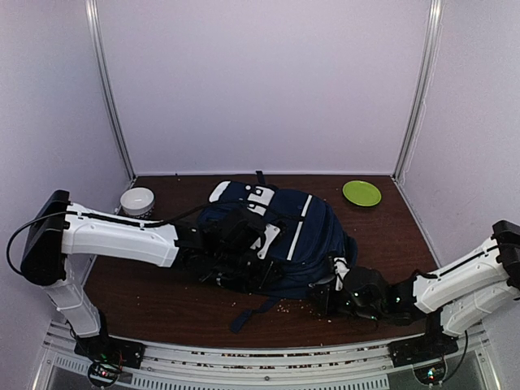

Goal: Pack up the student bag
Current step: Zip the student bag at the center of the board.

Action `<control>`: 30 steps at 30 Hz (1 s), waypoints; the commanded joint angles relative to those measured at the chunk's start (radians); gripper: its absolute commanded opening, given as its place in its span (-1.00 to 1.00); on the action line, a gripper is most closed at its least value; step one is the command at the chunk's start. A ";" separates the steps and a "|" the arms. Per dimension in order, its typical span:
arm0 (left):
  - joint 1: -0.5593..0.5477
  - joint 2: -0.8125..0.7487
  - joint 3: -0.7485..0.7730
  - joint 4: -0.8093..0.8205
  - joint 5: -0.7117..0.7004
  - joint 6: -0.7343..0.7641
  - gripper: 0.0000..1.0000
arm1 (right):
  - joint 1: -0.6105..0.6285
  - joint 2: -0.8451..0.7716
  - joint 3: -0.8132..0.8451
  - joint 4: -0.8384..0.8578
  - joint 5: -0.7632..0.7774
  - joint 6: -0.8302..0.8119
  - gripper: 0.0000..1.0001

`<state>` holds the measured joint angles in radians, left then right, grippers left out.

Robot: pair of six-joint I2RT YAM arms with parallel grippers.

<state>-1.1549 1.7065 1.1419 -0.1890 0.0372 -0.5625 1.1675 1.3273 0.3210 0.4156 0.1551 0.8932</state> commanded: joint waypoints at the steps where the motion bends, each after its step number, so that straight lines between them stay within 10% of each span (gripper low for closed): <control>1: -0.040 0.015 0.047 -0.017 -0.028 0.086 -0.06 | 0.001 -0.075 0.034 -0.270 0.100 -0.013 -1.00; 9: -0.059 0.029 0.022 -0.020 -0.039 0.134 0.00 | -0.004 -0.237 0.034 -0.566 0.206 0.015 -1.00; 17: -0.091 0.087 0.092 -0.018 -0.082 0.254 0.40 | -0.004 -0.280 0.037 -0.520 0.166 -0.015 -1.00; 30: -0.129 0.298 0.315 -0.117 -0.187 0.391 0.49 | -0.004 -0.262 0.052 -0.462 0.129 -0.025 -1.00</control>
<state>-1.2846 1.9488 1.4075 -0.2596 -0.0841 -0.2276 1.1664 1.0679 0.3573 -0.0330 0.2832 0.8856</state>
